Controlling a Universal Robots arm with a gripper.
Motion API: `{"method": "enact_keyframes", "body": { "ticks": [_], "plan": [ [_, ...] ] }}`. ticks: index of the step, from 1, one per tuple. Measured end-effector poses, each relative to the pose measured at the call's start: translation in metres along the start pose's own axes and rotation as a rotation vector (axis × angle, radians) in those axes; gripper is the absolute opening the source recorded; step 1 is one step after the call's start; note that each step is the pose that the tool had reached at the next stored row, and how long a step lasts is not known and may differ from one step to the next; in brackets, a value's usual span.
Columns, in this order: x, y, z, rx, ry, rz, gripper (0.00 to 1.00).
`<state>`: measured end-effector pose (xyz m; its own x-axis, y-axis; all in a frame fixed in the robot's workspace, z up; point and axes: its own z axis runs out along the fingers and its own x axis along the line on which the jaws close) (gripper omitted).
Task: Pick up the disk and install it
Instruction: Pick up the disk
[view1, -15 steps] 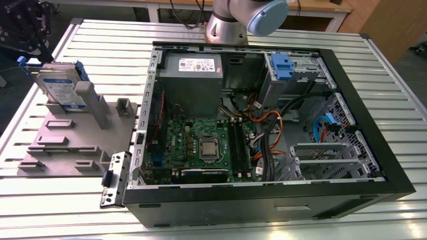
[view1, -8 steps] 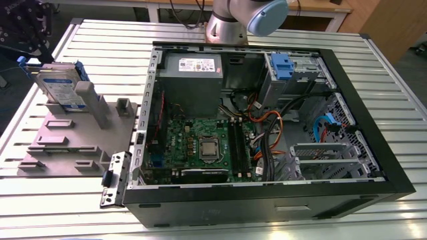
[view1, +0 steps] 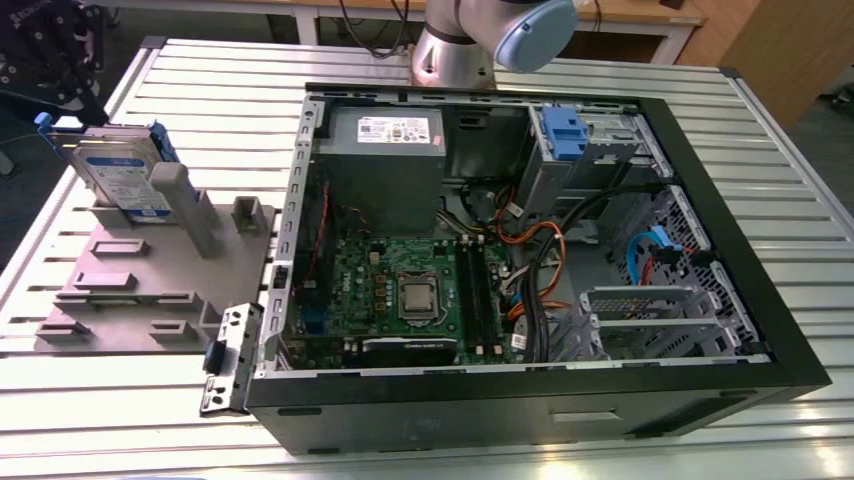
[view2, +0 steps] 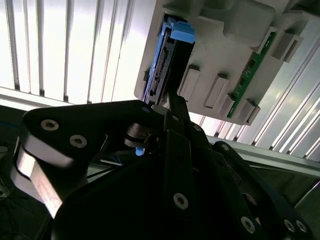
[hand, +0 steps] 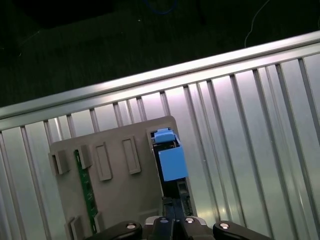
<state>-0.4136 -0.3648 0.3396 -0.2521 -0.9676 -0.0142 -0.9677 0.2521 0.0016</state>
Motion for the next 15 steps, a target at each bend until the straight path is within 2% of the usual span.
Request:
{"method": "enact_keyframes", "body": {
  "ticks": [13,15],
  "plan": [
    [0.0002,0.0007,0.0009,-0.0001,-0.0007,0.003,0.11],
    [0.0002,0.0007,0.0009,-0.0001,-0.0007,0.003,0.23]
  ]
}}
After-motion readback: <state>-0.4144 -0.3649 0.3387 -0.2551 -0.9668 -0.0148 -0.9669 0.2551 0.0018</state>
